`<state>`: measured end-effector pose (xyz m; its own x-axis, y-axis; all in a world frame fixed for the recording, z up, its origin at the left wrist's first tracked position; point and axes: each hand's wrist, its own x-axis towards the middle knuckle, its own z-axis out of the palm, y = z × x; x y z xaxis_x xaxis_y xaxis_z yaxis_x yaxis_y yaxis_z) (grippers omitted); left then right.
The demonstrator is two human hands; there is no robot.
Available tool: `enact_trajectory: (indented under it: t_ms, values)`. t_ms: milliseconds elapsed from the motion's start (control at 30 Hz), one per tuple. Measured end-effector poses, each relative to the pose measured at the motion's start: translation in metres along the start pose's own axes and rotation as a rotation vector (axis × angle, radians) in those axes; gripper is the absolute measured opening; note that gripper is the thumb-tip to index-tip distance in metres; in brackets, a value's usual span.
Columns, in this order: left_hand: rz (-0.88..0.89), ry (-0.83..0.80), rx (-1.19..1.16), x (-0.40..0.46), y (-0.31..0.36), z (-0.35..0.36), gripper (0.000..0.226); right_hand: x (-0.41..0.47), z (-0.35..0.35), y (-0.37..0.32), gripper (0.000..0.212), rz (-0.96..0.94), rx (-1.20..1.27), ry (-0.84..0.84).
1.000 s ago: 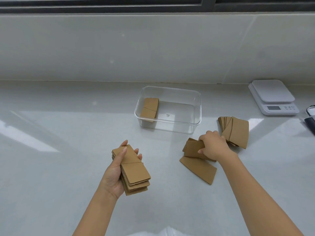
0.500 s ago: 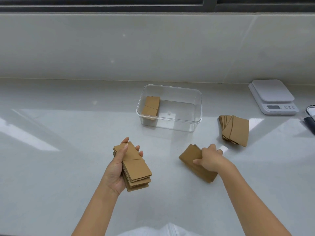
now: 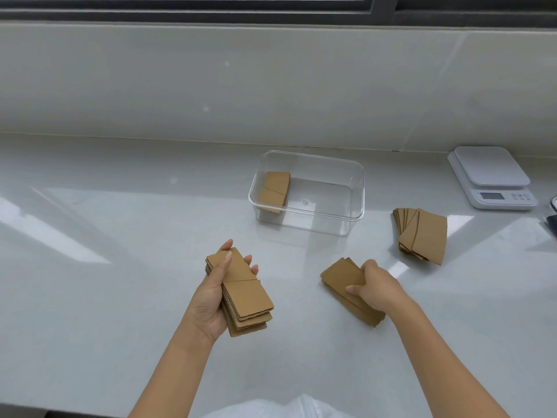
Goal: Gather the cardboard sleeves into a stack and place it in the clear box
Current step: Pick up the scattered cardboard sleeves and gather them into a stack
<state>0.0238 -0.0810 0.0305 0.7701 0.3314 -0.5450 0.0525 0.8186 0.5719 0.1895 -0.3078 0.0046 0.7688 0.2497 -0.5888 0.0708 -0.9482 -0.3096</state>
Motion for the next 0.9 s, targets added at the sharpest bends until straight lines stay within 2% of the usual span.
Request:
enact_trajectory:
  t_ms: [67, 167, 200, 300, 367, 433, 533, 600, 733, 900]
  values:
    - [0.020, -0.037, 0.011, -0.001, 0.002, 0.000, 0.035, -0.002, -0.002, 0.000, 0.026, -0.051, 0.150, -0.056]
    - [0.056, -0.116, 0.028, -0.004, 0.004, 0.001, 0.067, -0.018, -0.011, -0.016, 0.019, -0.156, 0.494, -0.130]
    - [0.060, -0.139, 0.029, -0.004, 0.004, 0.000, 0.071, -0.024, -0.016, -0.024, 0.018, -0.193, 0.572, -0.139]
    - [0.013, -0.177, 0.016, -0.008, 0.004, -0.002, 0.056, -0.045, -0.032, -0.048, 0.020, -0.402, 0.717, -0.248]
    - [-0.089, -0.199, 0.061, -0.008, 0.005, -0.002, 0.056, -0.061, -0.045, -0.063, 0.027, -0.588, 0.640, -0.340]
    - [-0.189, -0.237, 0.215, -0.009, 0.005, -0.003, 0.064, -0.075, -0.058, -0.080, 0.034, -0.726, 0.439, -0.367]
    - [-0.300, -0.287, 0.354, -0.012, 0.000, 0.002, 0.068, -0.090, -0.065, -0.106, 0.034, -0.817, 0.153, -0.334]
    - [-0.322, -0.342, 0.373, -0.014, -0.004, 0.007, 0.068, -0.090, -0.060, -0.119, 0.039, -0.824, 0.066, -0.268]
    - [-0.334, -0.405, 0.338, -0.020, -0.009, 0.013, 0.058, -0.084, -0.046, -0.127, 0.065, -0.816, 0.066, -0.148]
    - [-0.429, -0.650, 0.243, -0.023, -0.011, 0.009, 0.070, -0.085, -0.040, -0.130, 0.076, -0.913, 0.135, -0.102]
